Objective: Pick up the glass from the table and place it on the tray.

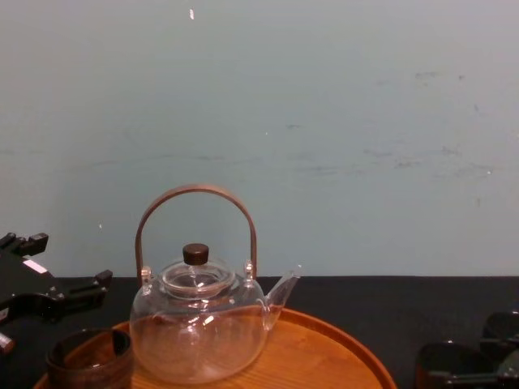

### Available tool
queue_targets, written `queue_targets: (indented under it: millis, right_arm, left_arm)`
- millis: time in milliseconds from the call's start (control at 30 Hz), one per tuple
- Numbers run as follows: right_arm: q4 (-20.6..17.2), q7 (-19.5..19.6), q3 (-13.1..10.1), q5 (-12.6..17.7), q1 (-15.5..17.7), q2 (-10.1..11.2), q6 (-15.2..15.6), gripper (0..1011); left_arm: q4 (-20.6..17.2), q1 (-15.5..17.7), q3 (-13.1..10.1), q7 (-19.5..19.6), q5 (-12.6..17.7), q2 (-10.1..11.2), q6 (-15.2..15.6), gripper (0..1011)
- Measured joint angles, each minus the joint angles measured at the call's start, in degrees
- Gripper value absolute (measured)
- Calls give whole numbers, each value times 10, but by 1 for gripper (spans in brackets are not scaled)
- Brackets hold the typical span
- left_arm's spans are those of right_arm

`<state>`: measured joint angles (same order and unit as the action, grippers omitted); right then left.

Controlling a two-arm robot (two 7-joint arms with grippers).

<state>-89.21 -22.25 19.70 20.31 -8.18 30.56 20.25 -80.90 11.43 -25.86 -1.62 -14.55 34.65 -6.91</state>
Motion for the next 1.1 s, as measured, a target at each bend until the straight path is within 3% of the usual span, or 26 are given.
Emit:
queue_targets:
  millis: [900,1100]
  right_arm:
    - [11,-4,13,-9,-14,-5,6,1003]
    - [11,-4,13,-8,-14,-5,6,900]
  left_arm:
    - [0,0,0,0,0,0,0,1001]
    - [0,0,0,0,0,0,0,1001]
